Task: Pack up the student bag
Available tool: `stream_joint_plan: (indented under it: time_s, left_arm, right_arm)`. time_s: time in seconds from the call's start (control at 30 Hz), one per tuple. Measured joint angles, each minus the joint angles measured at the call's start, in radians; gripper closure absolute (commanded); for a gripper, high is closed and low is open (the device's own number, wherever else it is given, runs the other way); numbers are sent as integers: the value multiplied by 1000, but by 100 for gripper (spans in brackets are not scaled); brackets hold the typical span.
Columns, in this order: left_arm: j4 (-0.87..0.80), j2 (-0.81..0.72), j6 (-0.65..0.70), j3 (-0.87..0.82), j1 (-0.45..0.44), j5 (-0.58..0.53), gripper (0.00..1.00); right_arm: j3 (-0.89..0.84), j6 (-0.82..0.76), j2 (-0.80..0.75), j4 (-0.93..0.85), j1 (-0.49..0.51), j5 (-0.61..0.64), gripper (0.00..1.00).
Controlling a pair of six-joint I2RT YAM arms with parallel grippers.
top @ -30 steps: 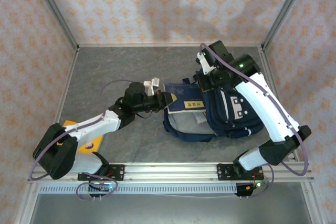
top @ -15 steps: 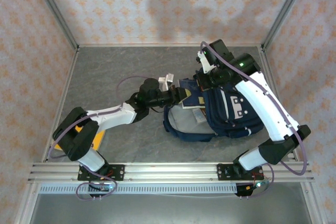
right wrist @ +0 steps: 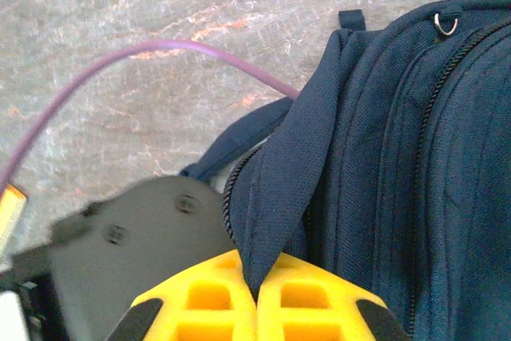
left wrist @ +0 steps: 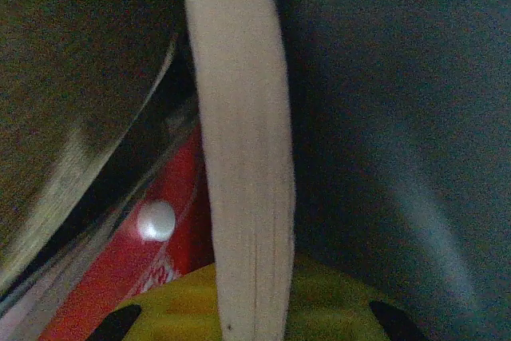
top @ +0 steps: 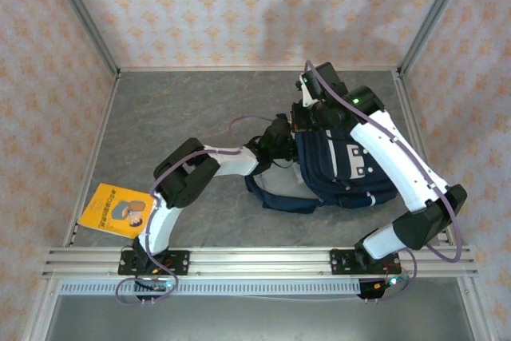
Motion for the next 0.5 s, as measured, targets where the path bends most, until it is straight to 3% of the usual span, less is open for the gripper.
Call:
stream_joint_plan:
  time_s: [0.1,0.2,0.4,0.5]
  left_arm:
    - [-32,44,1,60,-17,-11,61]
    - [-47,42,3,63,-21,-22,50]
    - [-196,-98,74,-19,6,-30,28]
    - [-279,-214,122,-88,37,-31,25]
  right_arm:
    - [-29,26,-8,42,-1,5,100]
    - [-58,36,-34,74,-2,23,100]
    - [-95,28,-82,106,-9,71,100]
    - [-114,23,-90,122,-17,79,100]
